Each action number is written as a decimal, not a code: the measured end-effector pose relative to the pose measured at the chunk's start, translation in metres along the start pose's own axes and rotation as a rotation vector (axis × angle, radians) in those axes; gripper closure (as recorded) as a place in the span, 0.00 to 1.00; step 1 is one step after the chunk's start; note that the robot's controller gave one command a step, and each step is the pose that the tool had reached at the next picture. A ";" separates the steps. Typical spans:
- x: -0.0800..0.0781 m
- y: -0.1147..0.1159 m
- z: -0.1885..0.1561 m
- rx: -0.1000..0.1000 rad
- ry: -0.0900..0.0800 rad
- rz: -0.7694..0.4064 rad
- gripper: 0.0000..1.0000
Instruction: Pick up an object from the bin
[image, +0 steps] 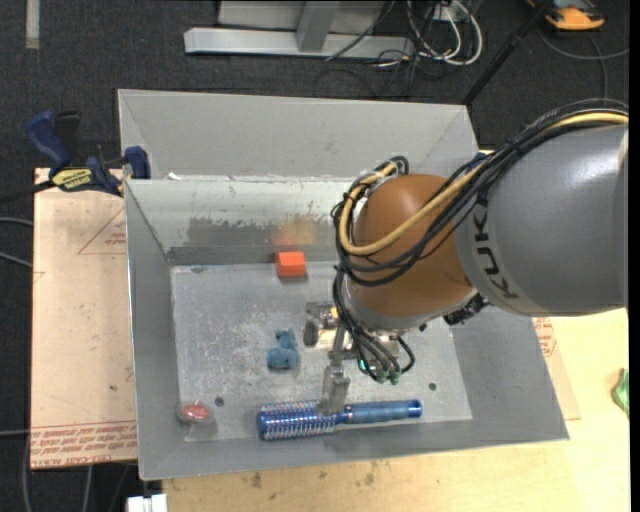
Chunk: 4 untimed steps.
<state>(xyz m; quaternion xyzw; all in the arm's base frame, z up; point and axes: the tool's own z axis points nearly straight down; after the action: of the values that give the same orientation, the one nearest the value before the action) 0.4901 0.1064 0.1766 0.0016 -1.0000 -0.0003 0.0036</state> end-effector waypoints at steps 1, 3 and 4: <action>0.004 0.018 0.109 -0.003 -0.017 -0.058 0.00; -0.045 0.029 -0.018 -0.003 -0.019 -0.058 1.00; -0.043 0.028 -0.014 -0.001 -0.009 -0.057 0.00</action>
Offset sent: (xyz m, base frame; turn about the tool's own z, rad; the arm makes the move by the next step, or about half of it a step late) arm -0.0076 0.0164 -0.1066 -0.0590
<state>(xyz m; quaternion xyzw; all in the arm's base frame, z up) 0.5329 0.1349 0.1901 0.0303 -0.9995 -0.0009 -0.0009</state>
